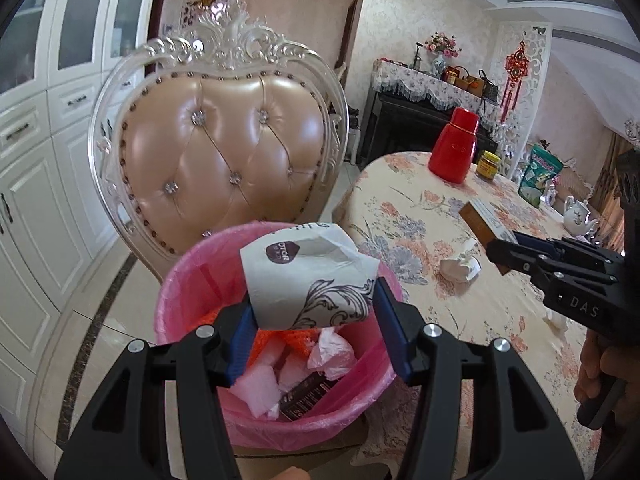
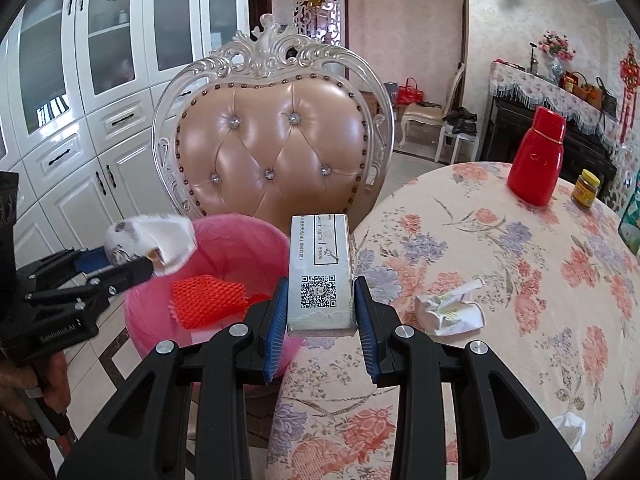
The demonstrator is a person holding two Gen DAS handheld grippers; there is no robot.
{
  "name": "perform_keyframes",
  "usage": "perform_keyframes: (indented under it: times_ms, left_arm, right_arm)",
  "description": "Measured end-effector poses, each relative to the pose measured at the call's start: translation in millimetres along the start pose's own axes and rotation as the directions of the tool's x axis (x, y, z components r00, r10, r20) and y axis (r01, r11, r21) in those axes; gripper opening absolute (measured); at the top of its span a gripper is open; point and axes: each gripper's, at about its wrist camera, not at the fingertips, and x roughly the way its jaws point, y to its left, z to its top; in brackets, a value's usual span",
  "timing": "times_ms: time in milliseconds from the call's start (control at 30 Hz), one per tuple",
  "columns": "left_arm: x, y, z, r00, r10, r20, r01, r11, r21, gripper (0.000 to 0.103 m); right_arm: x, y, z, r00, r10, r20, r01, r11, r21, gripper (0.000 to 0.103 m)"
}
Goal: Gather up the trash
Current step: 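Open both tools to drop the cup and box into the bin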
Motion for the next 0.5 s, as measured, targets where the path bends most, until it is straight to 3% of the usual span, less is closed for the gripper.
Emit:
perform_keyframes:
  times_ms: [67, 167, 500]
  left_arm:
    - [7, 0, -2, 1.0, -0.011, -0.019, 0.011, 1.0, -0.004, 0.055]
    - [11, 2, -3, 0.999, -0.027, -0.029, 0.027, 0.999, -0.022, 0.072]
    - [-7, 15, 3, 1.0, 0.005, 0.016, -0.004, 0.999, -0.042, 0.072]
  right_arm:
    - [1, 0, 0, 1.0, -0.001, -0.004, 0.001, 1.0, -0.001, 0.032]
    - [4, 1, 0, 1.0, -0.003, -0.01, 0.003, 1.0, -0.002, 0.032]
    - [18, 18, 4, 0.999, 0.025, -0.024, -0.026, 0.999, -0.02, 0.032]
